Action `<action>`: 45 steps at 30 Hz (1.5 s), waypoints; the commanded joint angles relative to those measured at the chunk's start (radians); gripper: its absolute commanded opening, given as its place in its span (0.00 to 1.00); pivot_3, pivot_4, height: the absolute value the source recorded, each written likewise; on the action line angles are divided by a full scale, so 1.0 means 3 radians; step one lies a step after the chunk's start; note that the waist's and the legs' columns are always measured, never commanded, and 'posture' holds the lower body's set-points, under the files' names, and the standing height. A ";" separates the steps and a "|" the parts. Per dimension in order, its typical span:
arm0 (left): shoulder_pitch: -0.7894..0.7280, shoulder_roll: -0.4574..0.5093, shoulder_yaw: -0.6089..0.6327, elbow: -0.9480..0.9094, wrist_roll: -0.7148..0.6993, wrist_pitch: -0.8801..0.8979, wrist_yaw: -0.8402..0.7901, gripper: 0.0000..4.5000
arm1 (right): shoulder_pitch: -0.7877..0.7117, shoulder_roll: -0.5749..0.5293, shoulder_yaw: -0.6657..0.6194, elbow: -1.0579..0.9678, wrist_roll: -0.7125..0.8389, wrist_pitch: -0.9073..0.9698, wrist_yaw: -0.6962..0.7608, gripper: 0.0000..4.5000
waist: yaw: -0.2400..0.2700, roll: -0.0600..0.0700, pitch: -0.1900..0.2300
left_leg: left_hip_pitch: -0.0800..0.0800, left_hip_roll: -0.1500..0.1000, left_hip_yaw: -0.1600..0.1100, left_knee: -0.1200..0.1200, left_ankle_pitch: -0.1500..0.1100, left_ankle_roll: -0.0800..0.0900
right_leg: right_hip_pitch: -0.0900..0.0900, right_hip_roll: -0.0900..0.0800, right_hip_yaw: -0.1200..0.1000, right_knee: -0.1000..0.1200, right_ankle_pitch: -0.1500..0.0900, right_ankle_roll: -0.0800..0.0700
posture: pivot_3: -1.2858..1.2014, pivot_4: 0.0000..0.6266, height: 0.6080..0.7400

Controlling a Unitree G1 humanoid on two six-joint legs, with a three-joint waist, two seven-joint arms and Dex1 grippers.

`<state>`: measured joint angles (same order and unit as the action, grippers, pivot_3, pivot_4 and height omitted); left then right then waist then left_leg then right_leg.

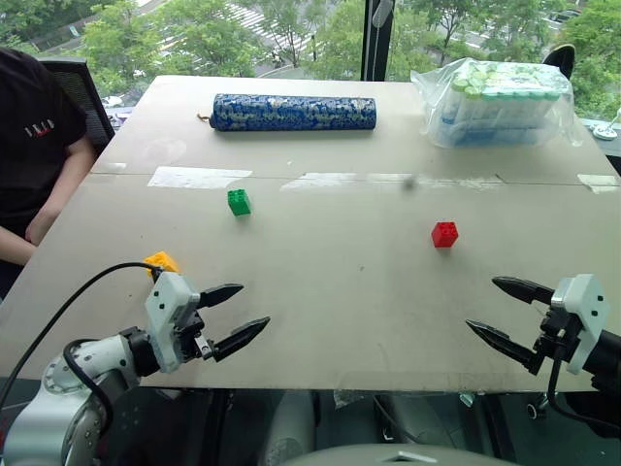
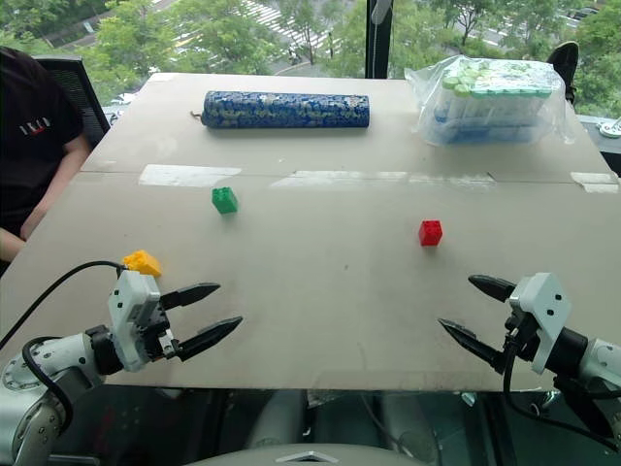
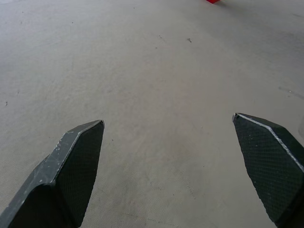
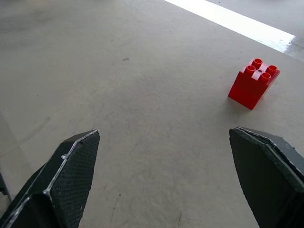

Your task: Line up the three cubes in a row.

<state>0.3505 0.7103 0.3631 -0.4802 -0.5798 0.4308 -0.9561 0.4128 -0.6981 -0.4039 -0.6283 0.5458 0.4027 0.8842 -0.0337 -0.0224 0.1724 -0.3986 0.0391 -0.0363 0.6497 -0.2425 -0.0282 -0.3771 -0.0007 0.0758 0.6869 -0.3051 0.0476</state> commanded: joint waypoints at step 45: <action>-0.0622 0.0134 -0.0557 -0.0352 -0.0365 0.0101 -0.0147 1.00 | -0.2534 0.0071 0.1590 0.1246 -0.0657 0.0571 -0.0069 0.30 | -0.0027 0.0005 0.0005 | -0.0005 -0.0001 0.0001 -0.0022 0.0000 0.0001 | -0.0009 0.0001 0.0000 -0.0015 0.0009 -0.0013 | 0.52 0.24 1.00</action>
<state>0.1638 0.7493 0.1936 -0.5743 -0.6872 0.4782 -0.9959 -0.3313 -0.6367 0.0605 -0.2811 0.3311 0.6886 0.6956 -0.0418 -0.0207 0.1740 -0.4002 0.0388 -0.0358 0.6430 -0.2427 -0.0276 -0.3798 -0.0006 0.0761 0.6818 -0.3023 0.0437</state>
